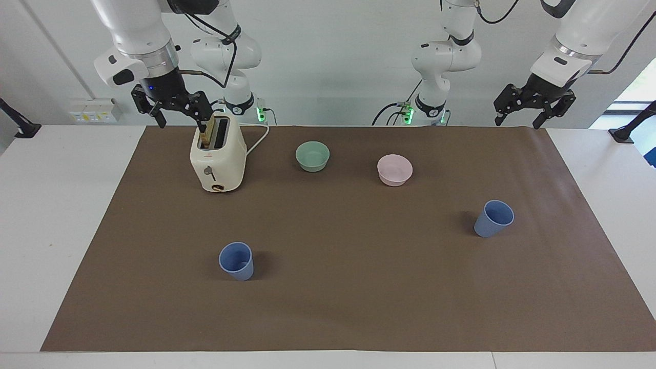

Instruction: Stack blue cups with both arms

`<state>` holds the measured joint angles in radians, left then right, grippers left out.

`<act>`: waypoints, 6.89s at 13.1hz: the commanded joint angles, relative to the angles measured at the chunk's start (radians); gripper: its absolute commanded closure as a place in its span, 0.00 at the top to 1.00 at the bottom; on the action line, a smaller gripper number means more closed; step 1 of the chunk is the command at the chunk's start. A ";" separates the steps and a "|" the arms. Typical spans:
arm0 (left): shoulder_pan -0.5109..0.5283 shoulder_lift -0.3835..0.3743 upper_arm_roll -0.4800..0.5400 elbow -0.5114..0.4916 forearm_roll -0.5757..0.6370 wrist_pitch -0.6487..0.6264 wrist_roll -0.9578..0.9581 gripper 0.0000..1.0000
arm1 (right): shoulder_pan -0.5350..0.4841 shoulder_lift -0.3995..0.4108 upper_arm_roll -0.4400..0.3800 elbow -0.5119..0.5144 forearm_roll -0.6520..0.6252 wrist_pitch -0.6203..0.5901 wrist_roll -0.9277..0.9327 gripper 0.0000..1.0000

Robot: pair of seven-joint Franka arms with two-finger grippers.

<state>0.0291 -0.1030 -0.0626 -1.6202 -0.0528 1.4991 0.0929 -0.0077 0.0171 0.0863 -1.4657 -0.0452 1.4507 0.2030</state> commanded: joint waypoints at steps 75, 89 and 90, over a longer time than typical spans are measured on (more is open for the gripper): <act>-0.511 0.422 -0.019 -0.167 -0.004 0.722 -1.263 0.00 | -0.001 0.395 0.010 0.010 -0.030 0.505 -0.068 1.00; -0.486 0.442 -0.013 -0.149 0.062 0.715 -1.169 1.00 | 0.029 0.537 0.010 0.042 -0.055 0.631 0.000 0.84; -0.474 0.434 -0.011 -0.120 0.062 0.683 -1.141 1.00 | 0.023 0.537 0.010 0.039 -0.053 0.637 0.001 0.81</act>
<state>-0.4615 0.3557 -0.0816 -1.7651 -0.0111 2.2265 -1.0970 0.0310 0.5428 0.0848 -1.4394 -0.0722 2.0685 0.1822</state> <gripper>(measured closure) 0.313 0.159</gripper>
